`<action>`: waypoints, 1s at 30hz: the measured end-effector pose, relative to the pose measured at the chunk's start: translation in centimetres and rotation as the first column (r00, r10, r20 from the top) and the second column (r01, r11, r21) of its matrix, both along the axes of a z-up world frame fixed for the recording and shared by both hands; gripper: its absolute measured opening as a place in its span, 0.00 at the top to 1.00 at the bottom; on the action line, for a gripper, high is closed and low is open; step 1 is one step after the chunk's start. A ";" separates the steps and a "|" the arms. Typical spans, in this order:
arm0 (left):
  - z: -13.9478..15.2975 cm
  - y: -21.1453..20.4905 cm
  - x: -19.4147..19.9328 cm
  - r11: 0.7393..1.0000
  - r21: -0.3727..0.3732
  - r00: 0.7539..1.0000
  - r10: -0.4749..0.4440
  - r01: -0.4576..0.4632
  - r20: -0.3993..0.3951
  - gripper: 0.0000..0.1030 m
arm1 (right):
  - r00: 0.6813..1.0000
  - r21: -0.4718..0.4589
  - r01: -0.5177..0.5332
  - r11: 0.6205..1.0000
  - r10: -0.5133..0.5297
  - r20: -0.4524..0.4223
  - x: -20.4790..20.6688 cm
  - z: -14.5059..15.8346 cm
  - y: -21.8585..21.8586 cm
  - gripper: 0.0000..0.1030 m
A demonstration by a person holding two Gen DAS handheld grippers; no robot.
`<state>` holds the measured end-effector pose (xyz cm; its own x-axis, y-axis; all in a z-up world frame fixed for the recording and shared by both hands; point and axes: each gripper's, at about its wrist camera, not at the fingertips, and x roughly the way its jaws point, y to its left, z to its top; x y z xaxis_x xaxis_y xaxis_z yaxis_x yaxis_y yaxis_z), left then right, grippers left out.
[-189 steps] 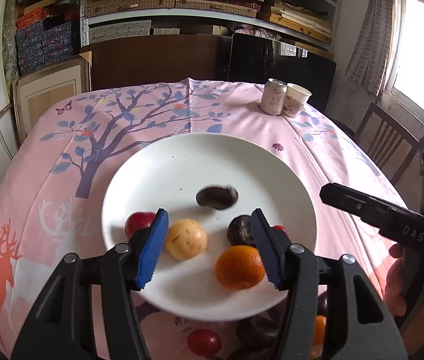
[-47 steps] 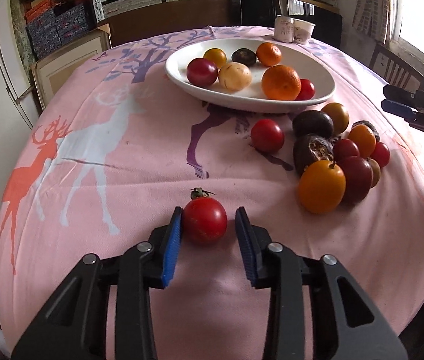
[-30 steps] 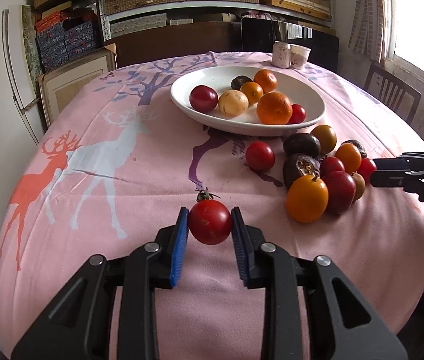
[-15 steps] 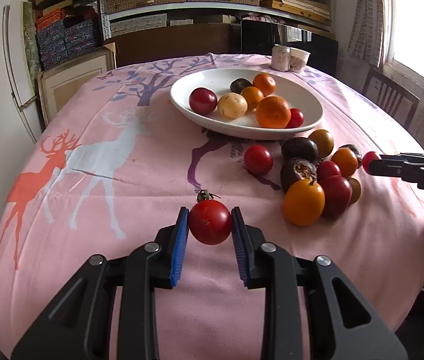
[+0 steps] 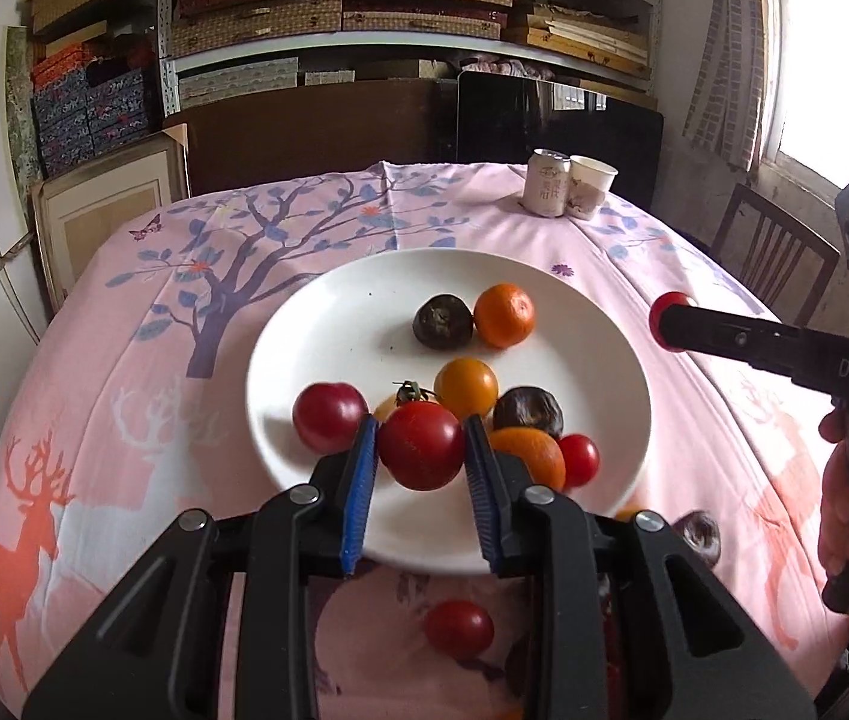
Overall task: Organize fruits
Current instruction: 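Carry both red tomatoes over the white plate and open both tools, then grasp an orange with the left tool while the right tool grasps a dark brown fruit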
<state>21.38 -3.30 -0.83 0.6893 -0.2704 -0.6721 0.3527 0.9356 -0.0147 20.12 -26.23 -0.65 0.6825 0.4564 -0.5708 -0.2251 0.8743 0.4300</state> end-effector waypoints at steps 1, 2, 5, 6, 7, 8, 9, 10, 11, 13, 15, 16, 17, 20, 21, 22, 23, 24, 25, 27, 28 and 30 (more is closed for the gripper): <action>-0.3 -0.2 0.7 1.000 0.008 1.000 0.008 -0.007 -0.012 0.68 | 1.000 0.012 0.009 1.000 -0.009 -0.012 0.7 -0.4 -0.1 0.63; -0.7 -0.1 1.1 1.000 0.013 1.000 0.020 -0.020 -0.023 0.65 | 1.000 0.033 0.017 0.999 -0.016 -0.023 1.1 -0.8 -0.4 0.53; -1.7 0.3 1.1 0.999 0.027 0.999 0.042 -0.041 -0.022 0.44 | 0.999 0.066 0.042 0.997 -0.041 -0.013 0.8 -1.8 -1.1 0.48; -1.7 0.6 0.8 0.998 0.031 0.999 0.049 -0.048 -0.013 0.39 | 0.999 0.055 0.047 0.997 -0.047 -0.010 0.6 -2.0 -1.1 0.48; -1.6 0.9 0.5 0.998 0.020 0.999 0.051 -0.051 -0.009 0.38 | 0.998 0.052 0.055 0.997 -0.055 -0.011 0.5 -2.1 -1.3 0.48; -1.5 1.2 0.2 0.999 0.001 0.999 0.050 -0.050 -0.008 0.37 | 0.998 0.058 0.059 0.997 -0.058 -0.012 0.2 -2.2 -1.5 0.48; -1.4 1.5 -0.4 0.999 -0.017 0.999 0.047 -0.047 -0.005 0.35 | 0.998 0.063 0.061 0.996 -0.061 -0.013 -0.1 -2.4 -1.7 0.48; -1.4 1.7 -1.0 0.999 -0.024 0.999 0.048 -0.048 0.003 0.34 | 0.998 0.062 0.065 0.996 -0.065 -0.013 -0.5 -2.6 -1.9 0.48; -1.4 1.9 -1.6 0.999 -0.025 0.999 0.047 -0.046 0.007 0.34 | 0.998 0.056 0.069 0.996 -0.068 -0.013 -1.0 -3.0 -2.2 0.47; -1.8 2.1 -3.0 0.999 -0.023 0.999 0.037 -0.037 0.000 0.34 | 0.996 0.041 0.082 0.996 -0.081 -0.028 -2.0 -3.9 -2.7 0.47; -2.3 2.4 -4.7 0.999 -0.029 1.000 0.020 -0.020 -0.016 0.34 | 0.994 0.045 0.100 0.994 -0.097 -0.058 -3.1 -4.8 -3.6 0.47; -2.5 2.4 -5.6 1.000 -0.030 1.000 0.005 -0.005 -0.023 0.34 | 0.992 0.046 0.104 0.993 -0.101 -0.070 -3.6 -5.2 -4.0 0.47; -2.8 2.5 -6.7 1.000 -0.026 1.000 -0.010 0.009 -0.029 0.34 | 0.992 0.048 0.107 0.993 -0.103 -0.076 -4.2 -5.4 -4.4 0.47; -3.4 2.5 -9.7 0.999 -0.006 0.998 -0.044 0.044 -0.047 0.34 | 0.990 0.099 0.110 0.989 -0.100 -0.096 -5.9 -6.1 -5.7 0.46; -3.5 2.6 -10.5 0.998 -0.004 0.997 -0.057 0.056 -0.054 0.34 | 0.991 0.141 0.108 0.984 -0.095 -0.094 -6.3 -6.1 -6.4 0.45; -3.8 2.6 -11.2 0.998 -0.001 0.995 -0.070 0.070 -0.066 0.33 | 0.992 0.179 0.109 0.978 -0.095 -0.088 -6.8 -6.1 -6.9 0.40; -3.9 2.6 -11.8 0.996 -0.002 0.993 -0.085 0.085 -0.076 0.33 | 0.991 0.208 0.117 0.971 -0.101 -0.085 -7.1 -6.1 -7.4 0.37; -4.0 2.5 -12.4 0.995 -0.001 0.992 -0.100 0.101 -0.083 0.33 | 0.990 0.231 0.127 0.965 -0.110 -0.088 -7.2 -6.2 -7.9 0.37; -4.1 2.3 -12.9 0.994 0.011 0.991 -0.107 0.108 -0.084 0.33 | 0.989 0.246 0.135 0.960 -0.114 -0.097 -7.1 -6.4 -8.2 0.37; -4.1 2.0 -13.6 0.993 0.026 0.990 -0.115 0.118 -0.075 0.34 | 0.986 0.251 0.144 0.957 -0.117 -0.118 -6.8 -6.7 -8.2 0.37; -4.1 1.9 -13.9 0.992 0.023 0.989 -0.125 0.127 -0.074 0.34 | 0.986 0.249 0.144 0.958 -0.117 -0.122 -6.7 -6.7 -8.2 0.37; -4.2 1.6 -14.4 0.989 0.017 0.986 -0.145 0.147 -0.081 0.34 | 0.986 0.242 0.142 0.960 -0.116 -0.117 -6.7 -6.7 -8.0 0.37</action>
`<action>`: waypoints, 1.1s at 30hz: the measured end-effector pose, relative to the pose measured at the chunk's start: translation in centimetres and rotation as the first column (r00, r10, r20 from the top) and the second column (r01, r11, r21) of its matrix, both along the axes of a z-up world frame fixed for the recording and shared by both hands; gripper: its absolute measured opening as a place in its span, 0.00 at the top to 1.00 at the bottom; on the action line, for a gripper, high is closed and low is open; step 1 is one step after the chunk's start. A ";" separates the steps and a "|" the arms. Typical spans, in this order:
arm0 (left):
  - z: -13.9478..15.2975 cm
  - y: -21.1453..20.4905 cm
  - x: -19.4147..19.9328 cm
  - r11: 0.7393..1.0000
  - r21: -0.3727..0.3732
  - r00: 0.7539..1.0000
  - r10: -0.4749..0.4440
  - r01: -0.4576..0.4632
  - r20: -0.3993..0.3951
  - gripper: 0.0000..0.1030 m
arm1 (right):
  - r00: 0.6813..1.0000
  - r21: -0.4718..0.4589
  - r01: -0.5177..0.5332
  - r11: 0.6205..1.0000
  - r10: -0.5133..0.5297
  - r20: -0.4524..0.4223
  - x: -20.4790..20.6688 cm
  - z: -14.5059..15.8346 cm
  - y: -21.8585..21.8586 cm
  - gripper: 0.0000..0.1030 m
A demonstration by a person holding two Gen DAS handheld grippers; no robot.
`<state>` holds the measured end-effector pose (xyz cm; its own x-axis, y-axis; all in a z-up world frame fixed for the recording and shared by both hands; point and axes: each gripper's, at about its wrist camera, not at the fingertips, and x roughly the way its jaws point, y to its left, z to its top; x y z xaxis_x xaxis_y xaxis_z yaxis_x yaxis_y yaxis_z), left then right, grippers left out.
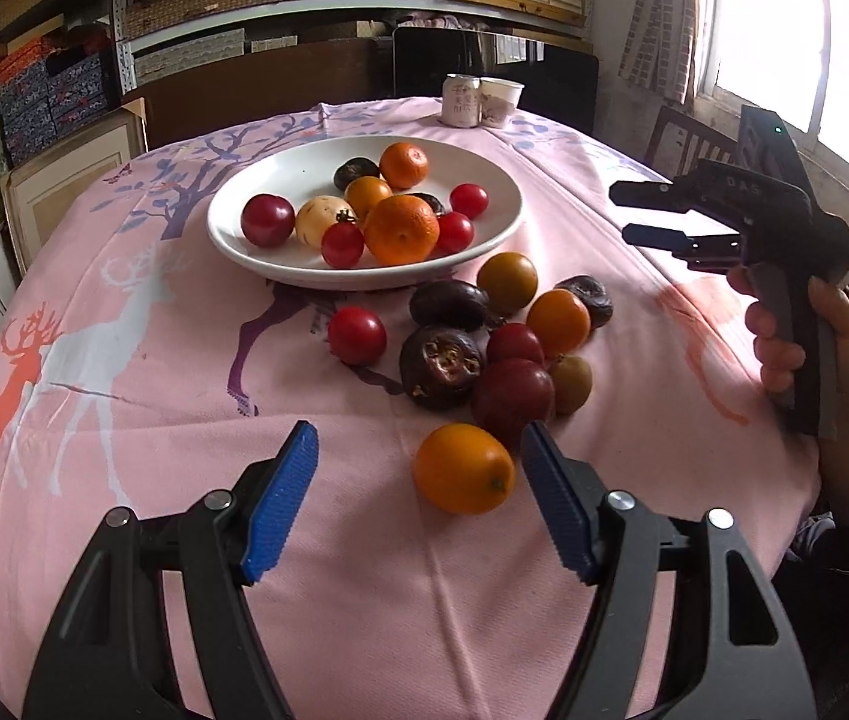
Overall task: Organize fruits
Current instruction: 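Grasp an orange with the left tool while the right tool grasps a dark brown fruit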
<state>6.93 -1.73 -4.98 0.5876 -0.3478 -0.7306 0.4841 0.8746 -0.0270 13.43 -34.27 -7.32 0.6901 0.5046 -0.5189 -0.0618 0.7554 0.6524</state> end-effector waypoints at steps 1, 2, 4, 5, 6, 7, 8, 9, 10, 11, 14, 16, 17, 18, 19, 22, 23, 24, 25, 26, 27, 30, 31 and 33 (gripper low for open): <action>-0.1 -0.2 -0.3 1.000 -0.001 1.000 -0.011 0.011 -0.003 0.34 | 1.000 -0.003 -0.001 1.000 0.001 0.004 0.0 0.1 0.0 0.37; -0.3 -0.3 -0.5 1.000 0.002 1.000 -0.023 0.023 -0.007 0.34 | 1.000 -0.006 -0.002 1.000 0.002 0.008 -0.2 0.1 0.1 0.37; -0.7 -0.8 -0.9 0.999 0.019 0.999 -0.041 0.042 -0.015 0.34 | 1.000 -0.009 -0.003 1.000 0.003 0.011 -0.2 0.1 0.1 0.37; -1.0 -1.0 -1.0 0.998 0.022 0.998 -0.051 0.051 -0.024 0.34 | 1.000 -0.008 -0.004 1.000 0.004 0.010 -0.1 0.1 0.1 0.37; -1.3 -1.2 -1.0 0.998 0.027 0.998 -0.059 0.060 -0.034 0.34 | 1.000 -0.006 -0.005 1.000 0.005 0.009 -0.2 0.1 0.0 0.37; -1.6 -1.3 -1.0 0.997 0.036 0.997 -0.062 0.064 -0.041 0.34 | 1.000 -0.005 -0.003 1.000 0.004 0.009 -0.2 0.1 0.0 0.37; -2.1 -1.5 -0.9 0.997 0.044 0.996 -0.066 0.069 -0.055 0.34 | 1.000 -0.003 -0.003 1.000 0.003 0.008 -0.2 0.1 0.1 0.37; -2.5 -1.6 -0.7 0.996 0.047 0.995 -0.069 0.072 -0.071 0.34 | 1.000 -0.003 -0.003 1.000 0.003 0.008 -0.2 0.1 0.1 0.37; -2.8 -1.6 -0.7 0.996 0.048 0.994 -0.071 0.075 -0.087 0.36 | 1.000 -0.002 -0.002 1.000 0.002 0.007 -0.2 0.1 0.0 0.37; -3.0 -1.7 -0.7 0.996 0.053 0.994 -0.068 0.073 -0.089 0.36 | 1.000 0.001 -0.001 1.000 0.001 0.007 -0.2 0.1 0.0 0.37; -2.9 -1.4 -0.8 0.998 0.046 0.997 -0.050 0.053 -0.063 0.50 | 1.000 0.001 -0.003 1.000 0.003 0.008 -0.2 0.1 0.0 0.37; -2.7 -0.9 -0.4 0.999 0.017 0.998 -0.028 0.029 -0.064 0.66 | 1.000 -0.011 -0.010 1.000 0.010 0.010 -0.2 0.1 0.3 0.37; -2.6 -0.7 -0.2 1.000 0.000 0.998 -0.022 0.022 -0.066 0.66 | 1.000 -0.020 -0.019 1.000 0.019 0.013 -0.2 0.2 0.5 0.37; -2.5 -0.5 -0.2 1.000 -0.005 0.998 -0.015 0.015 -0.059 0.66 | 0.999 -0.035 -0.033 0.999 0.033 0.017 -0.2 0.2 0.8 0.37; -2.4 -0.5 -0.3 1.000 -0.004 0.999 -0.014 0.014 -0.051 0.66 | 0.999 -0.054 -0.048 0.997 0.049 0.023 -0.3 0.4 1.3 0.38; -2.1 -0.7 -0.7 1.000 -0.002 1.000 -0.018 0.018 -0.021 0.66 | 0.990 -0.098 -0.134 0.986 0.137 0.017 -0.6 0.7 3.0 0.39; -2.0 -0.6 -0.8 1.000 -0.005 1.000 -0.016 0.016 -0.018 0.66 | 0.986 -0.112 -0.167 0.980 0.168 -0.001 -0.8 0.6 3.5 0.42; -2.0 -0.5 -0.8 1.000 -0.013 1.000 -0.015 0.015 -0.020 0.66 | 0.980 -0.135 -0.198 0.971 0.198 -0.016 -1.1 0.6 4.1 0.43; -1.9 -0.4 -0.8 1.000 -0.018 1.000 -0.011 0.011 -0.020 0.66 | 0.975 -0.163 -0.222 0.961 0.221 -0.024 -1.5 0.7 4.7 0.44; -1.9 -0.2 -0.8 1.000 -0.025 1.000 -0.009 0.009 -0.022 0.66 | 0.972 -0.200 -0.235 0.951 0.235 -0.026 -1.9 0.8 5.1 0.45; -1.9 -0.2 -0.8 0.999 -0.031 1.000 -0.011 0.010 -0.026 0.66 | 0.971 -0.241 -0.237 0.941 0.238 -0.026 -2.3 0.8 5.5 0.45; -1.9 -0.1 -0.8 0.999 -0.037 0.999 -0.014 0.013 -0.033 0.66 | 0.965 -0.333 -0.259 0.907 0.256 -0.054 -3.0 0.7 6.4 0.46; -1.9 -0.2 -0.8 0.999 -0.039 0.999 -0.017 0.015 -0.035 0.66 | 0.962 -0.356 -0.270 0.894 0.264 -0.068 -3.2 0.6 6.7 0.47; -1.9 -0.1 -0.9 0.999 -0.042 0.999 -0.018 0.016 -0.037 0.66 | 0.955 -0.388 -0.295 0.873 0.284 -0.086 -3.2 0.4 7.4 0.47</action>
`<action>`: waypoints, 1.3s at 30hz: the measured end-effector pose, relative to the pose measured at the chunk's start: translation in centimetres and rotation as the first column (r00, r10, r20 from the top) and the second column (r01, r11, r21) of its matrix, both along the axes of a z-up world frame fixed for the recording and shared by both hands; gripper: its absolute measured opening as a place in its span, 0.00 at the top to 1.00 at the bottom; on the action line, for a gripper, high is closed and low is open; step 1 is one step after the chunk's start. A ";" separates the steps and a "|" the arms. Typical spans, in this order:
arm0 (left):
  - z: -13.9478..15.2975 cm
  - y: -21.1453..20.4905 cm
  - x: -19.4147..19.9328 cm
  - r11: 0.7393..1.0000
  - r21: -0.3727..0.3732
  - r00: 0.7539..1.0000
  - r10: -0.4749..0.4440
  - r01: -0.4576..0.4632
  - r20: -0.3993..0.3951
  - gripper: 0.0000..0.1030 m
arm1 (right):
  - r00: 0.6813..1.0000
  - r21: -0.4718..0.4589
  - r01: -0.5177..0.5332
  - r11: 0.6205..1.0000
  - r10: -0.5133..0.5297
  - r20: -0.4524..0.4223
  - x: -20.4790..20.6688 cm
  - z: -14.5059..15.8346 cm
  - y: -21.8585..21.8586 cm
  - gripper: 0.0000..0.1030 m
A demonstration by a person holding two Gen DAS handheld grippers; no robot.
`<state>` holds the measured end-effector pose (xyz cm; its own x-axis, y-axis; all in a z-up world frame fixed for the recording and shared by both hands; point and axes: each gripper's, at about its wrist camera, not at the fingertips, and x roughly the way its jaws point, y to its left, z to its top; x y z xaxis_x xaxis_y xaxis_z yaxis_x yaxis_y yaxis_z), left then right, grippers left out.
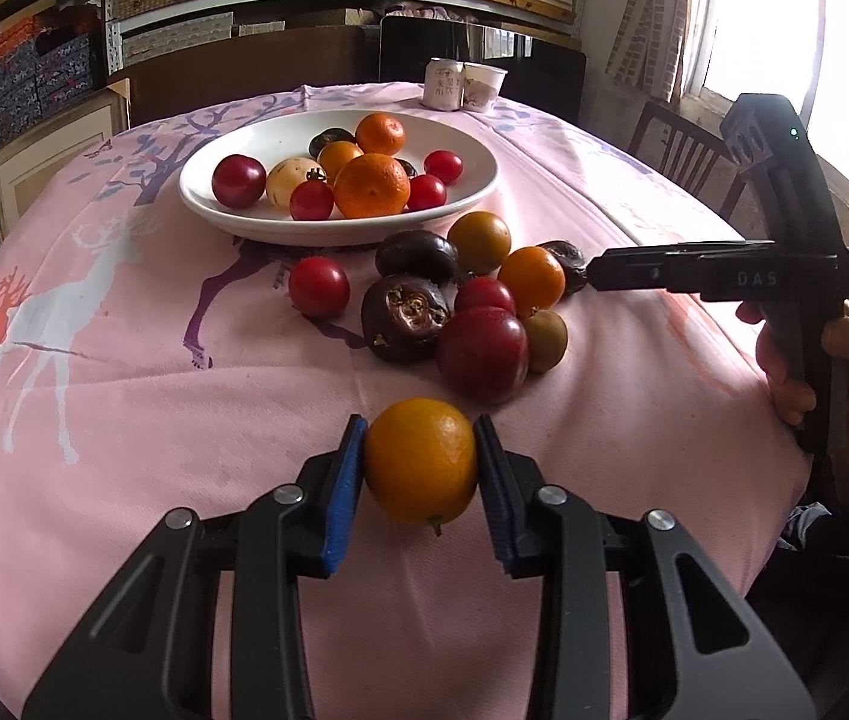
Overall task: Organize fruits
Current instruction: 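Grasp an orange with the left tool while the right tool grasps a dark brown fruit, then carry the orange and dark brown fruit over the plate and release them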
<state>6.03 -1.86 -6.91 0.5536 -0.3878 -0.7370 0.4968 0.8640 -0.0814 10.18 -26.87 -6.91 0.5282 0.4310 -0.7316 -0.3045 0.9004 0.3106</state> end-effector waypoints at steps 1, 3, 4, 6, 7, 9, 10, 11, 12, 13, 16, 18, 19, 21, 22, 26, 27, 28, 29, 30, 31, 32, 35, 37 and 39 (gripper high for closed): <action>0.0 0.0 0.0 1.000 -0.001 1.000 0.002 -0.002 -0.002 0.66 | 1.000 -0.021 -0.009 1.000 0.008 -0.010 0.1 -0.2 0.3 0.47; 0.0 0.2 0.2 1.000 -0.007 1.000 0.011 -0.011 -0.009 0.66 | 1.000 -0.057 -0.020 0.998 0.018 -0.023 0.6 -0.5 0.9 0.46; 0.0 0.3 0.3 1.000 -0.012 1.000 0.013 -0.013 -0.014 0.66 | 1.000 -0.069 -0.022 0.997 0.021 -0.021 0.8 -0.4 1.1 0.46; -0.1 0.4 0.3 1.000 -0.018 1.000 0.015 -0.016 -0.020 0.66 | 1.000 -0.079 -0.018 0.997 0.016 -0.025 1.4 -0.4 1.4 0.46; -0.1 0.4 0.4 1.000 -0.018 1.000 0.017 -0.017 -0.019 0.66 | 0.999 -0.083 -0.015 0.996 0.013 -0.030 1.9 -0.5 1.5 0.46; -0.1 0.3 0.4 1.000 -0.015 1.000 0.016 -0.017 -0.019 0.66 | 1.000 -0.106 -0.009 0.994 0.006 -0.030 2.4 -0.5 2.0 0.46; -0.1 0.3 0.3 1.000 -0.014 1.000 0.017 -0.018 -0.019 0.66 | 1.000 -0.120 -0.006 0.993 0.002 -0.028 2.6 -0.5 2.3 0.46; -0.1 0.3 0.3 1.000 -0.013 1.000 0.017 -0.017 -0.021 0.66 | 1.000 -0.142 -0.004 0.990 0.000 -0.026 2.7 -0.5 2.6 0.48; -0.2 0.3 0.3 1.000 -0.013 1.000 0.017 -0.017 -0.024 0.66 | 1.000 -0.172 -0.004 0.985 0.000 -0.022 2.7 -0.5 3.0 0.49; -0.2 0.3 0.4 1.000 -0.013 1.000 0.019 -0.020 -0.024 0.66 | 1.000 -0.201 -0.009 0.980 0.007 -0.014 2.5 -0.5 3.5 0.57; -0.2 0.4 0.4 1.000 -0.018 0.999 0.021 -0.022 -0.027 0.66 | 1.000 -0.244 -0.005 0.970 0.007 0.007 2.0 -0.4 4.2 0.57; -0.1 0.5 0.4 0.999 -0.023 0.999 0.023 -0.024 -0.024 0.66 | 1.000 -0.190 0.007 0.982 -0.008 -0.001 1.9 -0.4 3.6 0.57; -0.1 0.6 0.3 0.999 -0.027 0.999 0.025 -0.026 -0.020 0.66 | 1.000 -0.157 0.016 0.988 -0.017 -0.003 1.8 -0.3 3.1 0.57; 0.2 0.9 0.1 0.998 -0.049 1.000 0.027 -0.027 -0.005 0.66 | 0.999 -0.096 0.041 0.995 -0.042 0.000 1.4 -0.2 2.1 0.57; 0.4 1.1 0.0 0.998 -0.062 1.000 0.027 -0.026 0.003 0.66 | 0.999 -0.073 0.049 0.996 -0.049 0.002 1.2 -0.1 1.7 0.57; 1.0 1.7 0.3 0.994 -0.099 0.999 0.040 -0.040 -0.003 0.66 | 0.996 -0.027 0.068 0.997 -0.067 0.056 0.0 0.9 0.8 0.57; 1.3 1.8 0.8 0.994 -0.103 0.999 0.046 -0.047 -0.007 0.66 | 0.995 -0.021 0.069 0.997 -0.068 0.072 -0.1 1.3 0.7 0.57; 1.6 1.8 1.2 0.993 -0.106 0.999 0.050 -0.050 -0.004 0.66 | 0.994 -0.016 0.071 0.997 -0.069 0.088 -0.2 1.8 0.5 0.57; 2.2 1.7 1.7 0.993 -0.108 0.999 0.055 -0.054 0.004 0.66 | 0.992 -0.013 0.073 0.997 -0.071 0.106 0.0 2.4 0.4 0.57; 2.8 1.6 2.3 0.993 -0.108 0.998 0.058 -0.056 0.013 0.66 | 0.990 -0.011 0.079 0.997 -0.077 0.119 0.3 3.0 0.3 0.57; 3.6 1.4 2.9 0.992 -0.108 0.998 0.061 -0.057 0.027 0.66 | 0.988 -0.001 0.087 0.996 -0.086 0.129 0.8 3.7 0.1 0.57; 4.5 1.2 3.6 0.992 -0.111 0.997 0.061 -0.056 0.045 0.66 | 0.987 0.014 0.093 0.996 -0.094 0.134 1.4 4.4 0.0 0.57; 7.5 0.6 6.4 0.990 -0.134 0.993 0.066 -0.052 0.100 0.66 | 0.981 0.039 0.106 0.994 -0.111 0.158 3.8 6.3 0.2 0.57; 8.9 0.2 9.0 0.984 -0.172 0.991 0.069 -0.050 0.111 0.66 | 0.976 0.037 0.127 0.991 -0.131 0.172 5.8 7.1 0.7 0.57; 9.7 -0.3 12.0 0.977 -0.203 0.991 0.080 -0.058 0.103 0.66 | 0.975 0.053 0.147 0.988 -0.153 0.160 8.3 7.4 1.0 0.57</action>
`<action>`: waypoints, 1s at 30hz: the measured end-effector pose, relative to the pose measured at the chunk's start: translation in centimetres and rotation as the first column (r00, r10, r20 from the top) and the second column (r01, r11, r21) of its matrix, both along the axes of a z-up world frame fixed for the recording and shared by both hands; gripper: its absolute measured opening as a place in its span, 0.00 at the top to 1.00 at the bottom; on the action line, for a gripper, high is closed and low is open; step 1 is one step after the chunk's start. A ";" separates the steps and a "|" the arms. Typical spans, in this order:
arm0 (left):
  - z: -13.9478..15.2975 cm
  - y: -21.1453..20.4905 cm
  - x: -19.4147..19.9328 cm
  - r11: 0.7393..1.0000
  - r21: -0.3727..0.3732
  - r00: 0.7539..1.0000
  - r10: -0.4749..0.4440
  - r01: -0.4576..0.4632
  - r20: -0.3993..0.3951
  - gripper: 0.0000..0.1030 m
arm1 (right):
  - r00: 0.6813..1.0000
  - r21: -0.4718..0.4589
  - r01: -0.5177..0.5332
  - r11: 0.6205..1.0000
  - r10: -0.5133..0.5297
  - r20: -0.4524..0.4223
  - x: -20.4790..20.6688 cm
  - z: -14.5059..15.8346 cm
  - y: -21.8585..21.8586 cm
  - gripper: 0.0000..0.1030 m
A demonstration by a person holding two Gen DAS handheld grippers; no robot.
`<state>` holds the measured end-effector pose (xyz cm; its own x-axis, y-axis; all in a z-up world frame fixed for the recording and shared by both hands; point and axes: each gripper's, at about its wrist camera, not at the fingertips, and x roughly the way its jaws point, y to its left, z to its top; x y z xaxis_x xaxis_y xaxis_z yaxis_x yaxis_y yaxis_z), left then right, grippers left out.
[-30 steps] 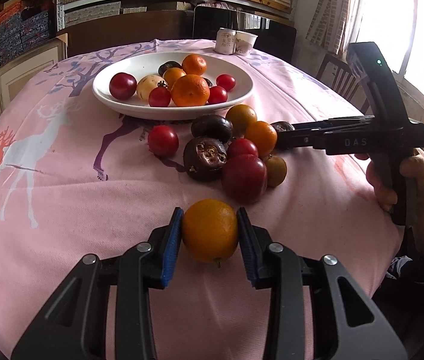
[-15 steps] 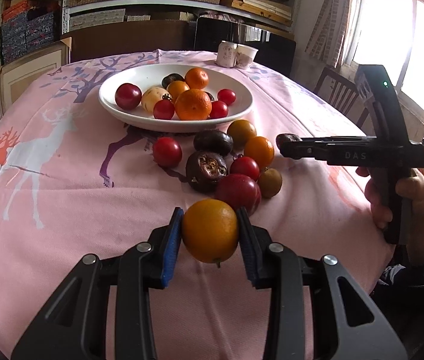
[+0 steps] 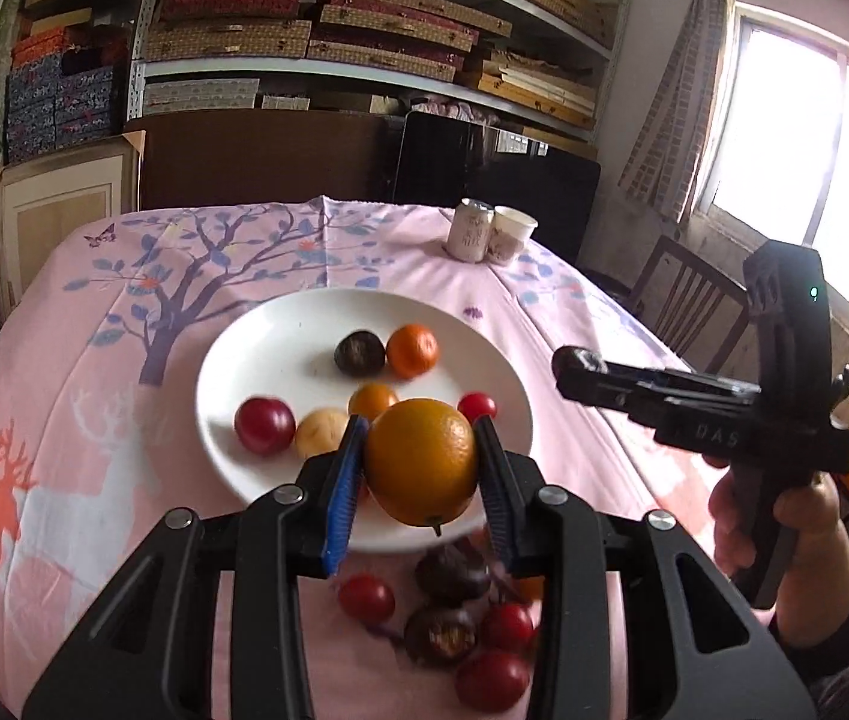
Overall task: Organize fruits
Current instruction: 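Carry the orange and dark brown fruit over the plate and release them, then grasp a large red tomato with the left tool while the right tool grasps a small yellow-brown fruit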
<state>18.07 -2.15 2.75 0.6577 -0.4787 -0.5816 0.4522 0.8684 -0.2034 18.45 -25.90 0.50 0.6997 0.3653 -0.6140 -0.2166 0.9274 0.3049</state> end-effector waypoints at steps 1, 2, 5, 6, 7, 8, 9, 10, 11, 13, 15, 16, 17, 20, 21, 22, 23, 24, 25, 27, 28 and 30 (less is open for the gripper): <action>0.1 -0.3 1.6 1.000 0.000 1.000 0.007 -0.007 -0.007 0.66 | 1.000 0.010 0.015 1.000 -0.014 -0.013 1.2 0.0 0.1 0.57; 0.0 -0.6 2.9 1.000 0.003 1.000 0.019 -0.019 -0.014 0.66 | 0.999 0.022 0.026 0.999 -0.026 -0.022 2.4 -0.1 0.2 0.57; -0.8 -1.5 6.3 0.999 0.010 0.998 0.038 -0.038 -0.051 0.66 | 0.999 0.036 0.044 0.998 -0.043 -0.032 4.8 -0.5 0.5 0.57; -1.2 -1.8 7.1 0.999 0.019 0.998 0.044 -0.043 -0.053 0.66 | 0.999 0.041 0.042 0.998 -0.041 -0.035 5.3 -0.7 0.7 0.57; -1.5 -2.0 7.7 0.998 0.030 0.997 0.050 -0.049 -0.051 0.66 | 0.999 0.040 0.042 0.998 -0.040 -0.034 5.7 -0.9 0.8 0.57; -1.9 -2.1 8.1 0.998 0.040 0.997 0.054 -0.052 -0.050 0.66 | 0.999 0.038 0.043 0.998 -0.042 -0.034 6.1 -1.2 0.8 0.56; -2.3 -2.1 8.5 0.998 0.045 0.997 0.056 -0.054 -0.051 0.64 | 0.998 0.040 0.044 0.998 -0.043 -0.036 6.3 -1.5 0.8 0.56; -2.7 -2.0 8.8 0.997 0.048 0.996 0.067 -0.064 -0.052 0.52 | 0.998 0.041 0.044 0.998 -0.043 -0.034 6.3 -1.7 0.7 0.50; -2.9 -1.7 8.8 0.995 0.051 0.995 0.092 -0.089 -0.044 0.43 | 0.998 0.041 0.050 0.998 -0.049 -0.028 6.2 -1.8 0.5 0.43; -2.8 -0.9 8.3 0.994 0.032 0.994 0.109 -0.108 -0.028 0.31 | 0.998 0.046 0.068 0.997 -0.068 -0.001 5.6 -1.6 -0.1 0.42; -2.4 -0.3 7.4 0.993 0.024 0.993 0.115 -0.115 -0.020 0.31 | 0.997 0.060 0.082 0.995 -0.082 0.002 4.9 -1.5 -0.8 0.42; -2.2 -0.2 6.8 0.993 0.022 0.993 0.113 -0.113 -0.018 0.31 | 0.996 0.062 0.089 0.994 -0.089 0.001 4.4 -1.6 -1.0 0.42; -2.1 -0.1 6.0 0.994 0.022 0.994 0.106 -0.105 -0.018 0.31 | 0.996 0.057 0.090 0.994 -0.090 -0.003 3.9 -1.8 -1.1 0.42; -2.8 -0.6 2.4 0.993 0.094 0.997 0.071 -0.070 -0.006 0.31 | 0.997 0.069 0.082 0.994 -0.081 -0.014 1.8 -2.9 -1.6 0.41; -3.2 -0.9 0.9 0.990 0.129 0.999 0.050 -0.049 0.001 0.31 | 0.997 0.081 0.080 0.993 -0.078 -0.025 1.0 -3.5 -1.9 0.41; -3.7 -1.2 -0.7 0.986 0.165 1.000 0.029 -0.030 0.008 0.31 | 0.996 0.095 0.082 0.992 -0.079 -0.034 0.1 -4.2 -2.2 0.41; -4.2 -1.4 -2.1 0.981 0.193 1.000 0.010 -0.012 0.013 0.31 | 0.995 0.106 0.089 0.990 -0.084 -0.044 -0.7 -4.8 -2.7 0.40; -4.8 -1.7 -3.9 0.975 0.221 1.000 -0.019 0.017 0.009 0.31 | 0.994 0.116 0.095 0.989 -0.089 -0.057 -1.4 -5.3 -3.0 0.40; -5.3 -1.8 -5.2 0.972 0.233 0.999 -0.041 0.039 0.003 0.31 | 0.993 0.130 0.100 0.986 -0.092 -0.067 -2.1 -5.8 -3.5 0.40; -6.2 -2.0 -7.8 0.965 0.248 0.996 -0.084 0.087 -0.020 0.31 | 0.993 0.134 0.096 0.986 -0.086 -0.078 -3.3 -6.4 -4.0 0.40; -6.6 -2.1 -8.8 0.962 0.252 0.994 -0.101 0.106 -0.030 0.31 | 0.993 0.134 0.091 0.987 -0.081 -0.082 -3.9 -6.6 -4.1 0.40; -7.1 -2.4 -10.4 0.958 0.253 0.991 -0.130 0.136 -0.041 0.31 | 0.994 0.187 0.084 0.979 -0.068 -0.089 -4.6 -6.9 -4.9 0.40</action>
<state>7.64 -4.57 -4.37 0.5826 -0.3948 -0.7104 0.5651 0.8250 0.0049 13.88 -30.79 -6.35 0.6805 0.4285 -0.5943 -0.1147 0.8634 0.4913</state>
